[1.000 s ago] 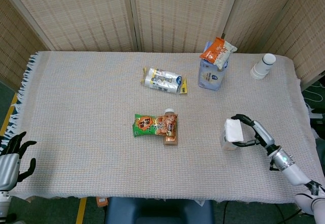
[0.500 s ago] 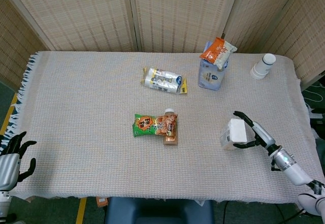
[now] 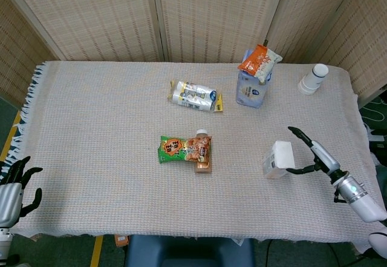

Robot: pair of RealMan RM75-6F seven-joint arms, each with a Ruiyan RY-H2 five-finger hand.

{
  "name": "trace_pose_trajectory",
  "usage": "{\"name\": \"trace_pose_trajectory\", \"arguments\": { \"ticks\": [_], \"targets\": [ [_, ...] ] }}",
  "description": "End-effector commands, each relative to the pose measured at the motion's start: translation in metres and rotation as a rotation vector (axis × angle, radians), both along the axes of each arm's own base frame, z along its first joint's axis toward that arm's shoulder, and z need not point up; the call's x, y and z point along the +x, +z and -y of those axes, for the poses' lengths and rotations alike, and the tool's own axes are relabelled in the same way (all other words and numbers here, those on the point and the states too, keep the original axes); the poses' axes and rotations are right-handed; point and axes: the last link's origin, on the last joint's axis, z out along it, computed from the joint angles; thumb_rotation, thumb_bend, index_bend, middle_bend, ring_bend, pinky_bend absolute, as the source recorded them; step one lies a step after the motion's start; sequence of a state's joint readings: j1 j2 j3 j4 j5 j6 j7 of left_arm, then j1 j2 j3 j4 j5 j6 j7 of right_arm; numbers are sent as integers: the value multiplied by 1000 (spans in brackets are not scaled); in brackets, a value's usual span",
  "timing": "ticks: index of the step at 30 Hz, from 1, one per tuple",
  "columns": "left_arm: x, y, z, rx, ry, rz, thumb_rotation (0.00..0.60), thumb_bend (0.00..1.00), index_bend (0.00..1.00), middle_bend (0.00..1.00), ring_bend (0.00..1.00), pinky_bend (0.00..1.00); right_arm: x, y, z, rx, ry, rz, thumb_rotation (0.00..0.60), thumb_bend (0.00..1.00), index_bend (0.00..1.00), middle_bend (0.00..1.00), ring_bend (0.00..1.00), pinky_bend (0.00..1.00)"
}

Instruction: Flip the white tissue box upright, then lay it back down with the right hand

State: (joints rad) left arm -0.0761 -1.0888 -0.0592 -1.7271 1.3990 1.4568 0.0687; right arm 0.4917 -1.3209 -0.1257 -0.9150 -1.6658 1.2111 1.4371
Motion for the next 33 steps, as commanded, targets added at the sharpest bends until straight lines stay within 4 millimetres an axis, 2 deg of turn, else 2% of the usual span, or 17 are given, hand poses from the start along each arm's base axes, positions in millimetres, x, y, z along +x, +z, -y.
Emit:
{"name": "trace_pose_trajectory", "arguments": {
  "ticks": [1,4,6,8,10,13,18,22,25,33],
  "targets": [
    [0,0,0,0,-1,0,600,485,268,0,0,245,14,18,-5,25,38,-50,600,34,0,0,0,0],
    [1,2,1,5,-5,4,600,486,268,0,0,246,31,30,-8,49,84,-129,600,32,0,0,0,0],
    [1,2,1,7,-6,6,600,486,268,0,0,245,49,38,-4,6,84,-144,600,32,0,0,0,0],
    [1,2,1,6,-6,7,600,485,268,0,0,245,65,42,-5,-10,98,-230,600,32,0,0,0,0],
    [1,2,1,6,-6,8,600,485,268,0,0,245,71,44,-6,-7,99,-264,600,32,0,0,0,0],
    [2,3,2,6,-7,10,600,485,268,0,0,246,99,56,-5,21,145,-477,600,31,0,0,0,0],
    [2,3,2,5,-5,7,600,486,268,0,0,246,126,65,0,11,158,-761,600,31,0,0,0,0],
    [1,3,2,2,-4,3,600,484,269,0,0,245,141,56,-3,25,166,-929,600,31,0,0,0,0],
    [1,2,2,-2,-3,-2,600,485,269,0,0,245,147,46,-4,48,152,-978,600,32,0,0,0,0],
    [1,3,2,4,-1,0,600,485,269,0,0,246,142,26,-4,111,120,-996,600,31,0,0,0,0]
  ]
}}
